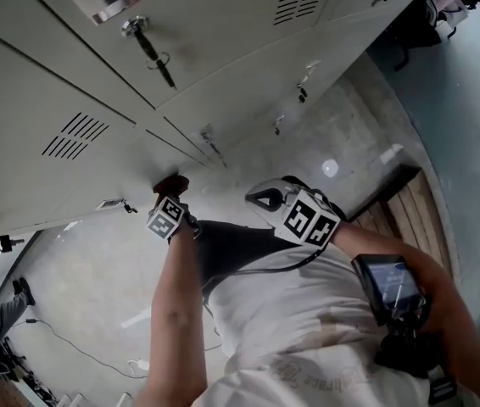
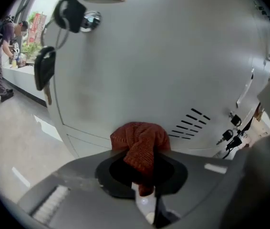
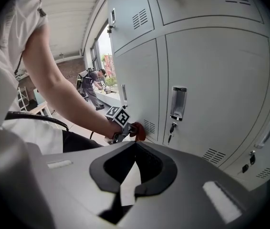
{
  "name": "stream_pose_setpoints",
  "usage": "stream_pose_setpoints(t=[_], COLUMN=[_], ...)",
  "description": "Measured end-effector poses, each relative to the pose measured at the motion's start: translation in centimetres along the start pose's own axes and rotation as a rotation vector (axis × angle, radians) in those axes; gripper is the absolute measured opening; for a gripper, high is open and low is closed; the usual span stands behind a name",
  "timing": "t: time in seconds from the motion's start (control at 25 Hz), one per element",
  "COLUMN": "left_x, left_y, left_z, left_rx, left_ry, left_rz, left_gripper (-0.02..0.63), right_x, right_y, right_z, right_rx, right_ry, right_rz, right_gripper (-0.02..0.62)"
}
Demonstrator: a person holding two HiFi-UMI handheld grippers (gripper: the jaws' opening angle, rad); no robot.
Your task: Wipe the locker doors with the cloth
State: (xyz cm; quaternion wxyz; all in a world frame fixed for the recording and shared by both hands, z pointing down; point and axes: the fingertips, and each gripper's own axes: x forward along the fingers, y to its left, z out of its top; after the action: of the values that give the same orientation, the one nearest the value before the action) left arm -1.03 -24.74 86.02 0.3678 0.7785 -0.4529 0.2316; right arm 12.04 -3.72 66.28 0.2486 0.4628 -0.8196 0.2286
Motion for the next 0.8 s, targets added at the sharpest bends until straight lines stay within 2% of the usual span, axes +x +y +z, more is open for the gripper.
stream_pose_setpoints(t=[0.24,0.32,0.4,0.52,0.8], left_x=[1.5,1.4,0.5,-1.8,-8.2], left_y=[-5.9,-7.6,-9.0,-10.7,-14.7], left_z=[-0.9,-0.7,-0.2,1.8,7.1], left_rx=[-0.071,-0.098,-0.114,-0.078,0.013], left_ry=[0.083,0.082,0.047,-0.017,-0.063], left_rz=[-0.096,-0.128,-0.176,-0.240,-0.276], left_gripper=[0.040,0.040,0.040,0.040,0.040], right_x=[-2.0,-3.1,-4.2,-5.3,-6.8], right_y=[-0.9,-1.4,-1.4,-1.5,-1.6], right_z=[0.3,0.5,0.6,1.3,5.4], right_rx=[0.017,0.042,0.085,0.124,0.108], right_ry=[-0.021,-0.025,-0.029,-0.043,-0.081], right_rz=[-0.031,-0.046,-0.055,-0.058,-0.029], right_gripper=[0.008,0.008,0.008,0.008,0.008])
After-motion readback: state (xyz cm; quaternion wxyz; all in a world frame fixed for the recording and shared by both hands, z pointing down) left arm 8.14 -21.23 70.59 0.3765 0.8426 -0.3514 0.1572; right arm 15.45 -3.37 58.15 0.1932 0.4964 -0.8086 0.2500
